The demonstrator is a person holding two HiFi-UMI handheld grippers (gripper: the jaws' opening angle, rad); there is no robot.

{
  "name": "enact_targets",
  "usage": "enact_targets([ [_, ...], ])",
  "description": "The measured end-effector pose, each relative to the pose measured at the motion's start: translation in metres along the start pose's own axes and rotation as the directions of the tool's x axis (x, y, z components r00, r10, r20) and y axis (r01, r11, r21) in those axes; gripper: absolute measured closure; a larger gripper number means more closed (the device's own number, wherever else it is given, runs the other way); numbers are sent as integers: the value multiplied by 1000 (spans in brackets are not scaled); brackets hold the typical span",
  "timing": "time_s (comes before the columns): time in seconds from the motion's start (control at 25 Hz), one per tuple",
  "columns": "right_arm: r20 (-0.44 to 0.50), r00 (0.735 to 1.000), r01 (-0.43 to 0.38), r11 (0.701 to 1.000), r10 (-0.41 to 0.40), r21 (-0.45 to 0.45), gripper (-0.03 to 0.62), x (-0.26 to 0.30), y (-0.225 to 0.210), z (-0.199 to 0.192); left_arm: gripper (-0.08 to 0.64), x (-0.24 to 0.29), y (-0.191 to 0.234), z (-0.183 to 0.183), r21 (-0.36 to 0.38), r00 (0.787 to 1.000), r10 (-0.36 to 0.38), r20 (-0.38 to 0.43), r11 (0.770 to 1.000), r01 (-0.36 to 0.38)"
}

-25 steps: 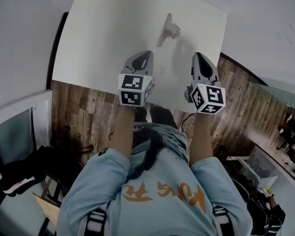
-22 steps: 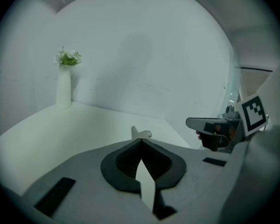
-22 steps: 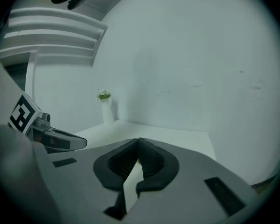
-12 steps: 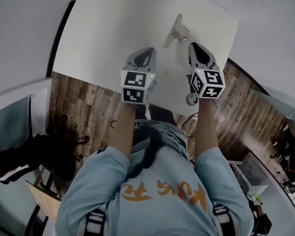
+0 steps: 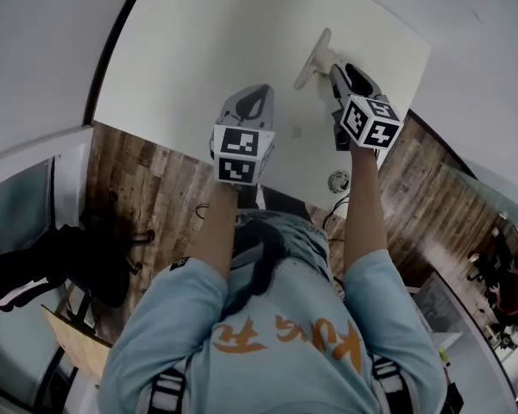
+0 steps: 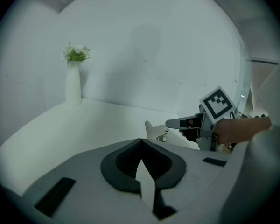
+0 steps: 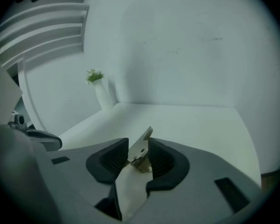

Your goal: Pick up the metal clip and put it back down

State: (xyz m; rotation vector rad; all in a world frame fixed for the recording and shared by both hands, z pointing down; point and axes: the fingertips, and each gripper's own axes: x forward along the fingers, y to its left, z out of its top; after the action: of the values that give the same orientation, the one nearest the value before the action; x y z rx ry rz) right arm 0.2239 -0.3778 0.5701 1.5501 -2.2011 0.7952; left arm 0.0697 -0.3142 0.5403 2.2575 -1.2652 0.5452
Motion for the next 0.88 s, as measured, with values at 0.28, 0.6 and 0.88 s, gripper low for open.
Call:
enact_targets([
  [0.28, -63, 998, -1, 979, 14, 204, 449, 20, -8, -17, 543, 4, -4, -5, -2, 1000, -15, -10, 1000, 15],
  [0.6, -72, 994, -58, 947, 85, 317, 501, 27, 5, -21, 543, -3, 0, -5, -14, 1000, -7, 8, 1000, 7],
  [0.88, -38, 988, -132, 934, 153, 331, 571, 20, 37, -13, 543, -19, 5, -10, -23, 1000, -6, 29, 1000, 7],
])
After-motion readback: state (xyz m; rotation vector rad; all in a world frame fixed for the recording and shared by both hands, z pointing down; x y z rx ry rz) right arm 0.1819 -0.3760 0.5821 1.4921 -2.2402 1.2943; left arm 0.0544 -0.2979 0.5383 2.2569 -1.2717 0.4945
